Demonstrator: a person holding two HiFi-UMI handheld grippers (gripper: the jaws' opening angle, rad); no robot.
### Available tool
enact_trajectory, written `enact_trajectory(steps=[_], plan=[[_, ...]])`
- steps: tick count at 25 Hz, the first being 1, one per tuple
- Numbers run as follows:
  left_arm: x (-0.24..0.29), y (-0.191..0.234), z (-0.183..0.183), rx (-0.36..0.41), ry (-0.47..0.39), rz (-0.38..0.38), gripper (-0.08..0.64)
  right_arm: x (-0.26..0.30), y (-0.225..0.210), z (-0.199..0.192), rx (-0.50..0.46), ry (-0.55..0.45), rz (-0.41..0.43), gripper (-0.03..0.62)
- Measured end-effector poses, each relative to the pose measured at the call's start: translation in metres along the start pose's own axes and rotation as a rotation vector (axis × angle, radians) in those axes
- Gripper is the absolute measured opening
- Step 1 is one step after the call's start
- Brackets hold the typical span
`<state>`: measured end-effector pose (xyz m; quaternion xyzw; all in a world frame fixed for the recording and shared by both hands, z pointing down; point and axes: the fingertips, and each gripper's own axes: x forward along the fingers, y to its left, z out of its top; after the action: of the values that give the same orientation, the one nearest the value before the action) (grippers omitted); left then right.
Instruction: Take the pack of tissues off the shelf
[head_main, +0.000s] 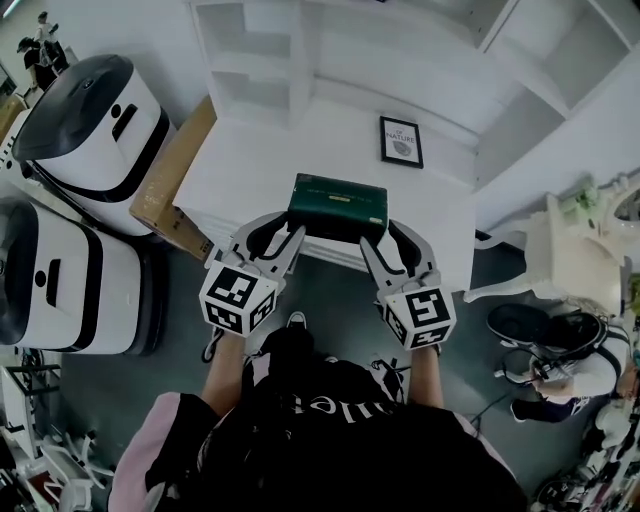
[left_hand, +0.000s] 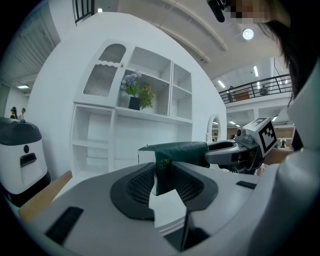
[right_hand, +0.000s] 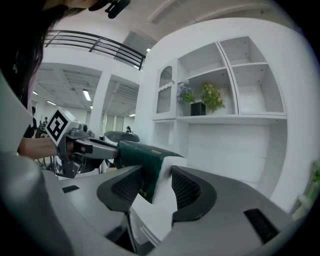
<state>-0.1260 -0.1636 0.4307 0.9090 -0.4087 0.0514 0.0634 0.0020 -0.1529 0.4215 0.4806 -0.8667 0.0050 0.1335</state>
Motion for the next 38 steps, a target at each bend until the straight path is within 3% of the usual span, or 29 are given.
enact_trajectory(steps=[16, 38], plan=[[-0.051, -0.104, -0.026, -0.026, 0.014, 0.102, 0.115, -0.101, 0.017, -0.037, 0.032, -0.028, 0.107, 0.21], [-0.139, -0.133, -0.052, -0.058, -0.028, 0.186, 0.115, -0.145, 0.089, -0.046, -0.029, -0.058, 0.206, 0.209]])
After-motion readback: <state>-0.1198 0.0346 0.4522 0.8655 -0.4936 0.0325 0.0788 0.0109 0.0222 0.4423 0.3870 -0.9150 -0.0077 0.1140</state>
